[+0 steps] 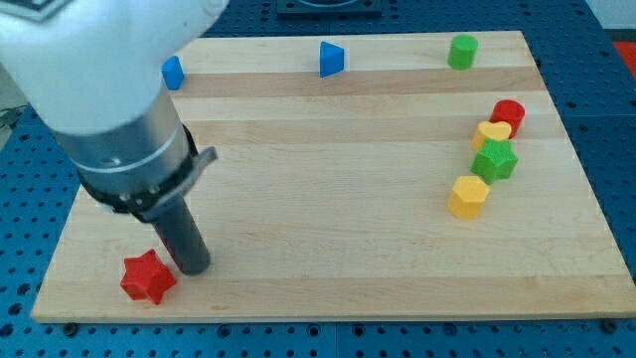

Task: Move the red star to the bottom left side of the board

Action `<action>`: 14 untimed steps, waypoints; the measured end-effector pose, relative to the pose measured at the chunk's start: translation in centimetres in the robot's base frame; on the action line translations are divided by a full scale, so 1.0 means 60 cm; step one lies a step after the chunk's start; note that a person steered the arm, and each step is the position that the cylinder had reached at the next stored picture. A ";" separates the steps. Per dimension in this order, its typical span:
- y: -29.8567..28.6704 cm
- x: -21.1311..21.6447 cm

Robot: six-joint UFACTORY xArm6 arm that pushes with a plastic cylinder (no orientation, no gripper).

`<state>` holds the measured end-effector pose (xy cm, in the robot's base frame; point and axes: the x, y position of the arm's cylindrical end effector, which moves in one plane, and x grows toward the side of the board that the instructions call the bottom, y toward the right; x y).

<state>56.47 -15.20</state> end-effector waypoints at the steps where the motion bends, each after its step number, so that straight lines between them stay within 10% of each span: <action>1: -0.032 0.003; 4: 0.062 0.002; 11: -0.107 0.055; 14: 0.169 0.054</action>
<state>59.69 -5.09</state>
